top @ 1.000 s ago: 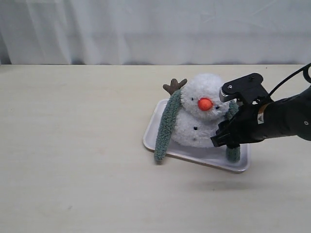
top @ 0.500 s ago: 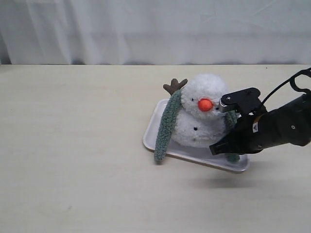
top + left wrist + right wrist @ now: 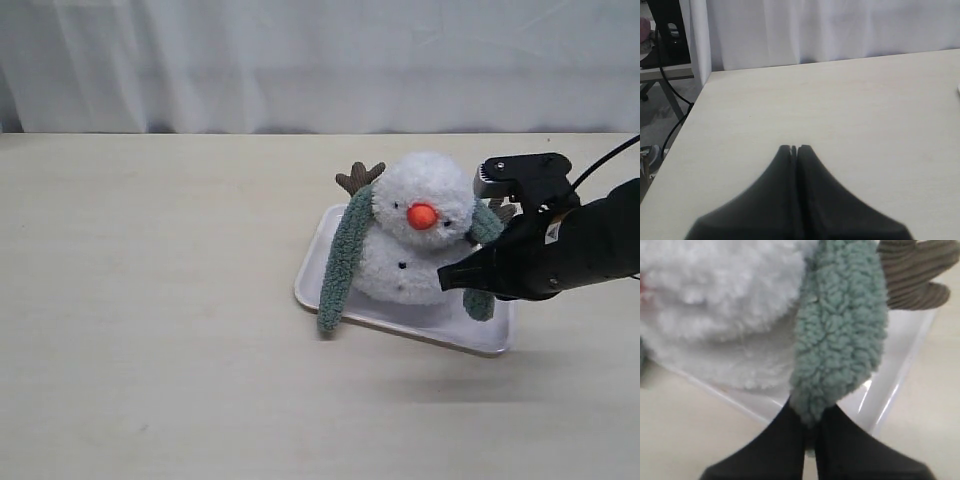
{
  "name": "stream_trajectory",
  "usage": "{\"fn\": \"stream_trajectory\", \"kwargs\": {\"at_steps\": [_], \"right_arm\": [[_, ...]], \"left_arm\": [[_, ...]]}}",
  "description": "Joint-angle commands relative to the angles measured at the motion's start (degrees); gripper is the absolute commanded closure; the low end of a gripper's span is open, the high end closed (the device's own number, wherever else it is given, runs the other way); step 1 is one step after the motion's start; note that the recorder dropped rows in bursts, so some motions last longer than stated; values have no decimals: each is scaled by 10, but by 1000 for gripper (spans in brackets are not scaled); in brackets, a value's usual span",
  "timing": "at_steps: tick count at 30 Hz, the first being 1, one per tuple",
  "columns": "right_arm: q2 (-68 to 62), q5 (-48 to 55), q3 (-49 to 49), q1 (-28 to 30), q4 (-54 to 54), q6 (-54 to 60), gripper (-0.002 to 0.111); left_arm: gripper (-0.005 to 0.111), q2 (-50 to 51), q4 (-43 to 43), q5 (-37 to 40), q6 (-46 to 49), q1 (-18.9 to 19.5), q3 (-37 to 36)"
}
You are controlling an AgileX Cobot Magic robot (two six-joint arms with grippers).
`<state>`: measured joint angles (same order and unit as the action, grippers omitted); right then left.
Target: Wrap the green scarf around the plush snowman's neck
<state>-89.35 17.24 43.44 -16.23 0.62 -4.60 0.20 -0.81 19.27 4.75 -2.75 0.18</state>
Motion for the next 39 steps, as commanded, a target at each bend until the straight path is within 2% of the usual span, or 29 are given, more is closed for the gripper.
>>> {"fn": "stream_trajectory", "kwargs": {"at_steps": [1,5,14,21,23,27,28,29,30,31,32,35,39], "right_arm": [[5,30,-2,-29,93,94,104],[5,41,-2,-52,145,159,104],[5,41,-2,-53,152,180,104],[9,43,0,-53,92,176,104],[9,60,14,-53,46,135,104],[9,136,56,-66,-166,-67,104],[9,162,59,-94,-295,-181,104],[9,180,59,-108,-375,-239,104],[9,258,59,-150,-527,-370,104],[9,306,59,-168,-574,-403,104],[9,389,59,-210,-654,-451,104],[9,470,59,-293,-716,-465,104],[0,525,59,-371,-720,-467,104]], "left_arm": [[107,-2,1,-7,-3,2,-2],[107,-2,1,-7,-3,2,-2],[107,-2,1,-7,-3,2,-2],[107,-2,1,-7,-3,2,-2],[107,-2,1,-7,-3,2,-2],[107,-2,1,-7,-3,2,-2],[107,-2,1,-7,-3,2,-2],[107,-2,1,-7,-3,2,-2],[107,-2,1,-7,-3,2,-2],[107,-2,1,-7,-3,2,-2],[107,-2,1,-7,-3,2,-2],[107,-2,1,-7,-3,2,-2],[107,-2,1,-7,-3,2,-2]]}}
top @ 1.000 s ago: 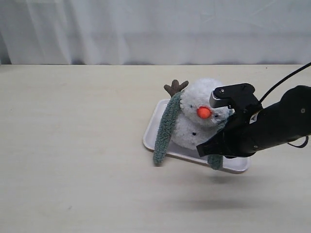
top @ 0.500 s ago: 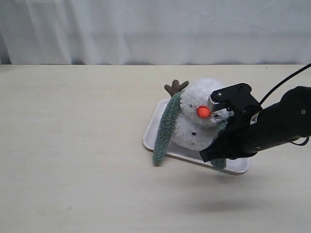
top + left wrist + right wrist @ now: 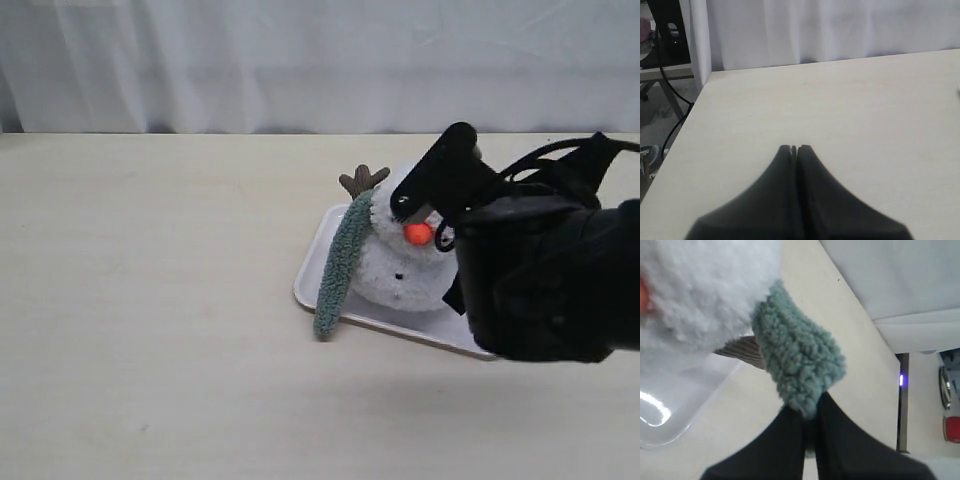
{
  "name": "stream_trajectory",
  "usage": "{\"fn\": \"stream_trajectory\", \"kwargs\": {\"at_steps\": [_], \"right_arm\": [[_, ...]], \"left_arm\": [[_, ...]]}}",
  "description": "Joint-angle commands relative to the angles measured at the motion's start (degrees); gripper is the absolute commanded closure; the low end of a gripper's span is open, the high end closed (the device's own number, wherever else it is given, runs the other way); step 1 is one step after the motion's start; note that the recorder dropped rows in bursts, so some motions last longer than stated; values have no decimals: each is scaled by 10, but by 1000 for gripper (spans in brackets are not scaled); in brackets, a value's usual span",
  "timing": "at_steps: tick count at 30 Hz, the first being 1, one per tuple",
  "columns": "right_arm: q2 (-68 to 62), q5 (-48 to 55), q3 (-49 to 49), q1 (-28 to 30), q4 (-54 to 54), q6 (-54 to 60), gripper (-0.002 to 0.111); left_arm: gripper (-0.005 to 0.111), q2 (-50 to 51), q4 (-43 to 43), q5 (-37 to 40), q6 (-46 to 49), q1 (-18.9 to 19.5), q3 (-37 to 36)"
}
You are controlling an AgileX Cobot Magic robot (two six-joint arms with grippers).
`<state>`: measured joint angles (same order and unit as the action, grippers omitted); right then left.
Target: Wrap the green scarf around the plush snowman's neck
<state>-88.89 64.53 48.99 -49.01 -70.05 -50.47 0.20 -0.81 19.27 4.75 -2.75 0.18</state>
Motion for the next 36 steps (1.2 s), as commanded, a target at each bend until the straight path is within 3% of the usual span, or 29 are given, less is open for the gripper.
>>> {"fn": "stream_trajectory", "kwargs": {"at_steps": [1,11,19,28,32,36], "right_arm": [[-10,54,4,-48,-16,-7,104],[-85,54,4,-51,24,36,104],[-114,54,4,-52,-14,108,104],[-114,25,4,-122,-55,168,103],[-116,5,4,-125,-48,172,87],[-126,4,4,-125,-36,172,53]], "left_arm": [[107,-2,1,-7,-3,2,-2],[107,-2,1,-7,-3,2,-2],[107,-2,1,-7,-3,2,-2],[107,-2,1,-7,-3,2,-2],[107,-2,1,-7,-3,2,-2],[107,-2,1,-7,-3,2,-2]]}}
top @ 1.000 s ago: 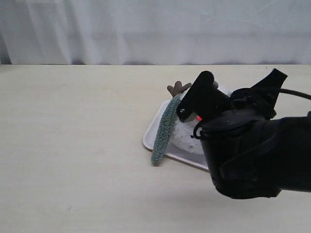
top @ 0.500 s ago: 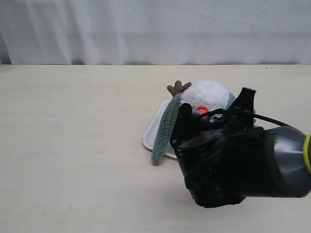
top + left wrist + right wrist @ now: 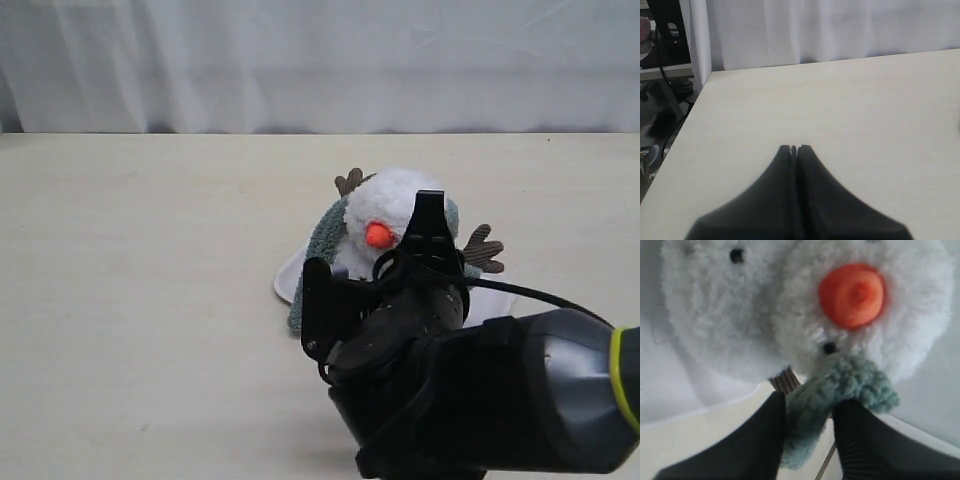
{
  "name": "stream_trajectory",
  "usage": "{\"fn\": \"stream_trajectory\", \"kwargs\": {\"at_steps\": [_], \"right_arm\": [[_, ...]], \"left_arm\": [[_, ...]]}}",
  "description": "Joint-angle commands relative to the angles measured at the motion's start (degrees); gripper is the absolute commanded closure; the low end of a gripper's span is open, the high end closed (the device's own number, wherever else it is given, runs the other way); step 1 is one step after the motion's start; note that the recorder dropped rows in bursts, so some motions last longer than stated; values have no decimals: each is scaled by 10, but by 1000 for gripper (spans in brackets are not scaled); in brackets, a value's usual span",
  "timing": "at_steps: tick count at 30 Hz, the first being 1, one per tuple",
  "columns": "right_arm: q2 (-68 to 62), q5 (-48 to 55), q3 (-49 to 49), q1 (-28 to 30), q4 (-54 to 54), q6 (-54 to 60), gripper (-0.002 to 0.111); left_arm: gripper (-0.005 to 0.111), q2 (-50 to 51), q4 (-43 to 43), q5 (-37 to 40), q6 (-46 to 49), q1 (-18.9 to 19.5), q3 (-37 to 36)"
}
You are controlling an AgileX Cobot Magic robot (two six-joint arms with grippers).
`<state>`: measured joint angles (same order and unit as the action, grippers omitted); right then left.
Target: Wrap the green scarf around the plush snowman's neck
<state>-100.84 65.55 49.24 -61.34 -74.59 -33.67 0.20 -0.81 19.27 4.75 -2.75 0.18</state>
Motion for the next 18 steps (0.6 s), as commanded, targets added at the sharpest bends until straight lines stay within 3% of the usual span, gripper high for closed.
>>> {"fn": "stream_trajectory", "kwargs": {"at_steps": [1,4,10,18], "right_arm": [[-7,-8,1,-2,13,1,46],[-7,3,3,-2,18,-25,36],[-7,17,45,-2,97,-10,36],[-7,-37,108,-2,239,120,36]], "left_arm": [[107,-2,1,-7,-3,2,-2],[107,-2,1,-7,-3,2,-2],[107,-2,1,-7,-3,2,-2],[107,-2,1,-7,-3,2,-2]]}}
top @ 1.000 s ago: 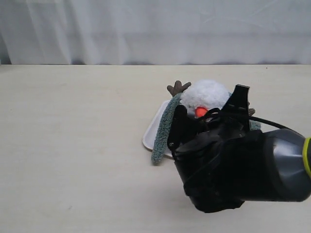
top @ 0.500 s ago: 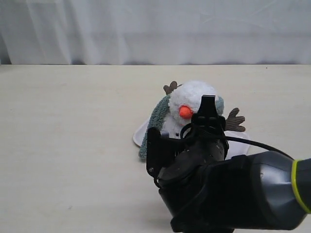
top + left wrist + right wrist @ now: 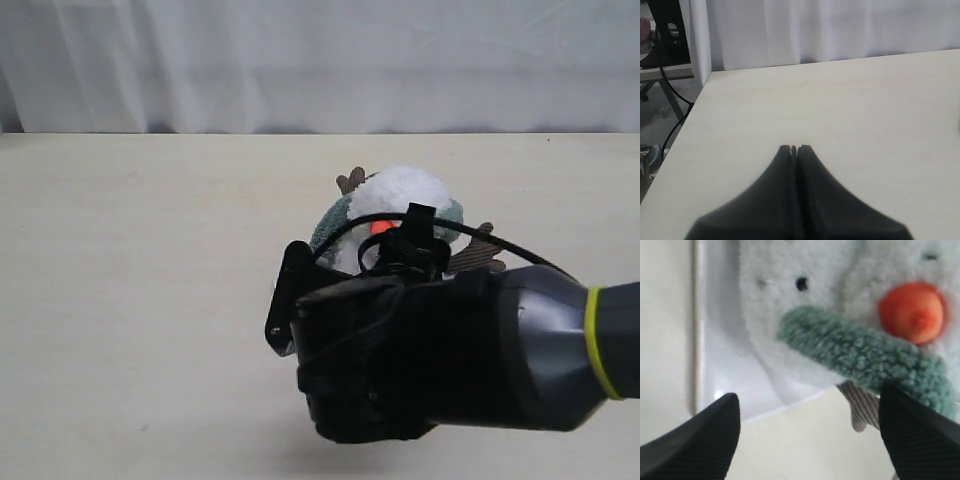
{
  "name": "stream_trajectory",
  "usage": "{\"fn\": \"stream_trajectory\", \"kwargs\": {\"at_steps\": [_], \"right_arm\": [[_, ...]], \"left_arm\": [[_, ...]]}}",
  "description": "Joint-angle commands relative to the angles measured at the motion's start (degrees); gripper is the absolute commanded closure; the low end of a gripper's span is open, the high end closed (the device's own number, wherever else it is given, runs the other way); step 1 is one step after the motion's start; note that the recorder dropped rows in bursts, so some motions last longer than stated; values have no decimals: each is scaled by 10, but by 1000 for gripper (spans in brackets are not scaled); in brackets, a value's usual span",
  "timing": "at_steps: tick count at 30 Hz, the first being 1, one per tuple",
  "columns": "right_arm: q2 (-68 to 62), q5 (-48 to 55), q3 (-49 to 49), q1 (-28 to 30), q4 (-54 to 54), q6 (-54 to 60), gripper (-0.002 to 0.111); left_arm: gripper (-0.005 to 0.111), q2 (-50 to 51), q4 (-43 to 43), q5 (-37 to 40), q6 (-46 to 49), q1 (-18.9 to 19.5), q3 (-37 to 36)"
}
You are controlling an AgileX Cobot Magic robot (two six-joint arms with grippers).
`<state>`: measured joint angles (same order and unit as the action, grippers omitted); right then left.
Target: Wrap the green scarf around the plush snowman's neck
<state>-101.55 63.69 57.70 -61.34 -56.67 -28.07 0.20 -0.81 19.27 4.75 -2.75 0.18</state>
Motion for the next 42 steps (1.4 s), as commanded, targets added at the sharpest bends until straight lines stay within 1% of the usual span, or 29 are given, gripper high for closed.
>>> {"fn": "stream_trajectory", "kwargs": {"at_steps": [1,7,12,14,17,20,22,25,30,34,35,37,39,42], "right_arm": [[0,-19,29,-2,71,81,36],[7,-19,48,-2,123,153,36],[25,-9,69,-2,133,153,36],[37,0,80,-2,133,134,36],[55,17,94,-2,104,55,36],[80,28,95,1,73,-15,39],[100,31,95,15,84,-29,42],[125,14,95,55,141,-19,45],[170,-59,70,160,288,67,46],[215,-125,11,243,324,98,46],[228,-152,-12,271,335,111,46],[240,-195,-45,311,362,137,46],[243,-256,-80,349,419,171,46],[232,-320,-111,385,541,272,48]], "left_arm": [[107,-2,1,-7,-3,2,-2],[107,-2,1,-7,-3,2,-2],[107,-2,1,-7,-3,2,-2],[107,-2,1,-7,-3,2,-2],[107,-2,1,-7,-3,2,-2],[107,-2,1,-7,-3,2,-2],[107,-2,1,-7,-3,2,-2],[107,-2,1,-7,-3,2,-2],[107,-2,1,-7,-3,2,-2],[107,-2,1,-7,-3,2,-2],[107,-2,1,-7,-3,2,-2],[107,-2,1,-7,-3,2,-2],[107,-2,1,-7,-3,2,-2],[107,-2,1,-7,-3,2,-2]]}}
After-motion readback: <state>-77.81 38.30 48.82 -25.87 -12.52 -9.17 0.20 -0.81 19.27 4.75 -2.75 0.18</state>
